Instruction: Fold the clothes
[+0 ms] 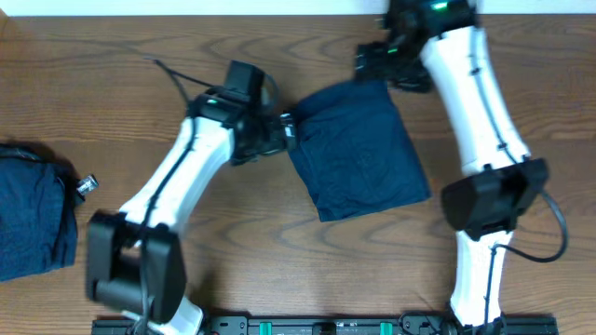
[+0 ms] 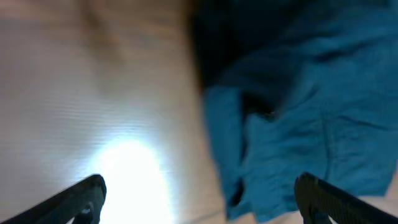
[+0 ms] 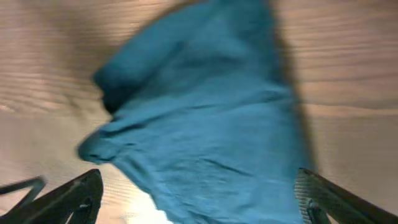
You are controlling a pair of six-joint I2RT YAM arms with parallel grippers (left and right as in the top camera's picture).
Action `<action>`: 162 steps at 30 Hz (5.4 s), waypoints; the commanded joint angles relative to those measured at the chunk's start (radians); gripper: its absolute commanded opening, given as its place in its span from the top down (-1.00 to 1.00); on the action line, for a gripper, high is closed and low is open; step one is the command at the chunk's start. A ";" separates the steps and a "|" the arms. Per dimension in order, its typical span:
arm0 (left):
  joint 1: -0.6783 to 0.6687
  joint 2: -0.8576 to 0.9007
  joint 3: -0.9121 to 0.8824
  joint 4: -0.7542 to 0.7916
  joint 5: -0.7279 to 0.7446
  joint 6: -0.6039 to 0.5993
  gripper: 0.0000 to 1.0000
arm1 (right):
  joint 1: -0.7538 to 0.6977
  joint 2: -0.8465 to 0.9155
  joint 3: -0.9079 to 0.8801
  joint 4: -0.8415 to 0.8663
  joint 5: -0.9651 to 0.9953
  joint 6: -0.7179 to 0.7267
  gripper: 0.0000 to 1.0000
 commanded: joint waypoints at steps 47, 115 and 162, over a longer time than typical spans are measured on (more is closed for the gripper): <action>-0.223 0.510 -0.342 1.022 0.417 -0.395 -0.66 | -0.213 0.006 -0.139 -0.097 0.148 -0.157 -0.92; -0.079 0.510 -0.312 0.821 0.351 -0.247 -0.45 | -0.238 0.060 -0.843 0.395 -0.019 -0.026 -0.55; -0.002 -0.197 -0.294 0.658 0.063 -0.231 0.88 | -0.310 0.059 -0.840 0.425 -0.020 -0.038 0.97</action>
